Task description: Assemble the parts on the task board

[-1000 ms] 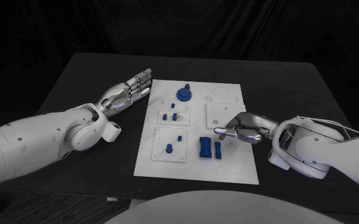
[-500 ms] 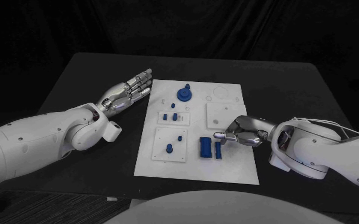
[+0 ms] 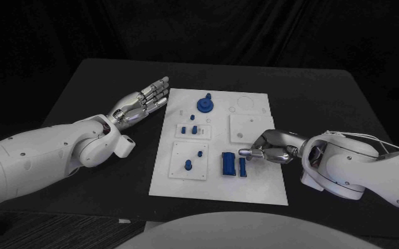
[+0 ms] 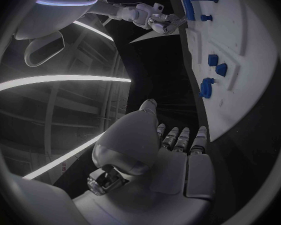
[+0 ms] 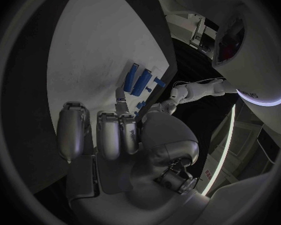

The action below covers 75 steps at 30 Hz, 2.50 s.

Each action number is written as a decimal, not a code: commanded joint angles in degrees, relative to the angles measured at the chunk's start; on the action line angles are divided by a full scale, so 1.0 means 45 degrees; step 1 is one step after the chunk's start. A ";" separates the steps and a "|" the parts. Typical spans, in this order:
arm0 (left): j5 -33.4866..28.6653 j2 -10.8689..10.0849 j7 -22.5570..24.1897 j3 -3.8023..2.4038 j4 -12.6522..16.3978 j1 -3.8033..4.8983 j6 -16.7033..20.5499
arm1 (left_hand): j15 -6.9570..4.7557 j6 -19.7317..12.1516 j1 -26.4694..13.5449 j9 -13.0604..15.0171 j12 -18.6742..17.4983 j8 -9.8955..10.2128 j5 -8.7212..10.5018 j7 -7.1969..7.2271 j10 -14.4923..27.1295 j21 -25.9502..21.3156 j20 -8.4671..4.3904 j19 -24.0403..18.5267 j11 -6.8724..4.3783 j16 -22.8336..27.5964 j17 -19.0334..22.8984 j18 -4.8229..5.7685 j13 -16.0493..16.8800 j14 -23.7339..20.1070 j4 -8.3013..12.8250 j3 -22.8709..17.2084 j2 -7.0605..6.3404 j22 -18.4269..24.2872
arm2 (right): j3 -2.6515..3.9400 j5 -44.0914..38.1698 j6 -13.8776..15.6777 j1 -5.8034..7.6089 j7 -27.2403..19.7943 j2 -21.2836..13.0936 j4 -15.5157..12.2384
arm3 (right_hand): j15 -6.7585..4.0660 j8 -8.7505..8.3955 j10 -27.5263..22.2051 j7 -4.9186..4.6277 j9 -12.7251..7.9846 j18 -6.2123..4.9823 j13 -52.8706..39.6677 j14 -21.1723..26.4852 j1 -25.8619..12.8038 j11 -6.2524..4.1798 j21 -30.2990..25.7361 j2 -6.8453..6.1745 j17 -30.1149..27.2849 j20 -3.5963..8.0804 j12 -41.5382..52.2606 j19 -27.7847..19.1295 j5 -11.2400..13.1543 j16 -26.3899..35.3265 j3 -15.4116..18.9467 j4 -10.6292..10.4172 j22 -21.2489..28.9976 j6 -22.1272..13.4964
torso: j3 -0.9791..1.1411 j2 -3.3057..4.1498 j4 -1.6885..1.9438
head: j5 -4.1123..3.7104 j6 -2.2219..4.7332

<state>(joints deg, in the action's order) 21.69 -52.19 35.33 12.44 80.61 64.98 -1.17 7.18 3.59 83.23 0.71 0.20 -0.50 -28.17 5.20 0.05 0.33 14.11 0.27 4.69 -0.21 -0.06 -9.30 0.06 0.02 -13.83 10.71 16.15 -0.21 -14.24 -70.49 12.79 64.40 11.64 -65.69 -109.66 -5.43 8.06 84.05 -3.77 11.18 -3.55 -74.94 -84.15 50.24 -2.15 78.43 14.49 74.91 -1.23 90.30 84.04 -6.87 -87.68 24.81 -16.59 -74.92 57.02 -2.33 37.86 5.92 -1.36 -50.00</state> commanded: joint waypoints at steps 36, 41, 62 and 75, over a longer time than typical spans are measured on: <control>-0.0006 0.0010 0.0075 -0.0010 0.0010 -0.0023 -0.0179 | 0.0078 0.0039 0.0173 0.0018 -0.0044 -0.0079 -0.0057 -0.0115 -0.0011 -0.0014 0.0106 0.0005 0.0092 0.0046 0.0013 -0.0218 -0.0013 -0.0005 0.0112 -0.0054 0.0008 -0.0001 | 0.0001 -0.0397 0.0364 -0.0061 -0.0181 0.0162 -0.0150 | 0.0068 -0.0232 0.1323 0.0021 -0.0056 0.0176 -0.3348 -0.0957 -0.0810 0.0109 -0.0026 0.0309 0.1332 -0.0024 -0.0067 0.0246 0.0843 -0.0073 0.0351 0.0012 -0.2543 -0.0241 | -0.0009 -0.0018 0.0005 | -0.0058 0.0001; -0.0006 0.0023 0.0057 -0.0010 0.0002 -0.0024 -0.0208 | 0.0083 0.0034 0.0174 0.0017 -0.0044 -0.0078 -0.0060 -0.0127 -0.0011 -0.0012 0.0109 0.0008 0.0101 0.0046 0.0013 -0.0218 -0.0013 -0.0005 0.0121 -0.0063 0.0011 -0.0003 | 0.0001 -0.0366 0.0179 -0.0066 -0.0060 0.0222 -0.0103 | 0.0067 -0.0260 0.1323 0.0025 -0.0074 0.0173 -0.3348 -0.0955 -0.0770 0.0107 -0.0040 0.0307 0.1325 -0.0024 -0.0067 0.0240 0.0824 -0.0071 0.0334 0.0023 -0.2539 -0.0279 | -0.0003 -0.0009 0.0000 | -0.0039 0.0001; -0.0006 0.0009 0.0011 -0.0010 -0.0016 -0.0026 -0.0232 | 0.0088 0.0030 0.0173 0.0016 -0.0044 -0.0077 -0.0061 -0.0136 -0.0011 -0.0011 0.0113 0.0008 0.0108 0.0046 0.0013 -0.0218 -0.0013 -0.0005 0.0126 -0.0069 0.0014 -0.0004 | 0.0000 -0.1056 0.0062 -0.0100 0.1149 0.0218 0.0026 | 0.0076 -0.0701 0.1323 0.0020 -0.0365 0.0102 -0.3348 -0.0898 -0.0708 0.0118 -0.0353 0.0311 0.1023 -0.0034 -0.0067 0.0109 0.0841 0.0010 0.0339 -0.0007 -0.2440 -0.0970 | 0.0001 0.0006 0.0000 | -0.0051 0.0001; -0.0006 0.0007 0.0002 -0.0010 -0.0039 -0.0028 -0.0252 | 0.0111 0.0025 0.0164 0.0014 -0.0044 -0.0074 -0.0059 -0.0159 -0.0011 -0.0004 0.0128 0.0017 0.0123 0.0046 0.0013 -0.0219 -0.0013 -0.0005 0.0134 -0.0086 0.0027 -0.0010 | 0.0000 -0.1371 0.0577 -0.0118 0.0494 0.0197 0.0094 | -0.0171 -0.1047 0.1323 0.0387 -0.1124 0.0044 -0.3348 -0.0847 -0.0851 -0.0176 -0.0628 0.0333 0.0741 0.0170 -0.0067 -0.0001 0.0887 0.0111 0.0355 -0.0017 -0.2364 -0.2871 | -0.0002 -0.0006 0.0004 | -0.0044 0.0001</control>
<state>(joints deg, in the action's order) 21.69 -52.21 34.73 12.44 80.37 64.92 -1.67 7.18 3.59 83.46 0.69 0.20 -0.50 -28.17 4.80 -0.10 0.33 14.33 0.48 4.82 -0.21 -0.09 -9.30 0.07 0.02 -13.52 10.40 16.38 -0.21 -14.24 -75.48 13.81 64.08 14.88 -64.65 -109.26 -5.84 3.59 83.94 -2.00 6.13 -3.56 -74.90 -83.95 46.73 -2.47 75.87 16.14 74.91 -0.81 90.30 84.05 -3.05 -87.41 24.81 -16.59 -74.93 44.11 -2.33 37.86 5.93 -1.59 -50.00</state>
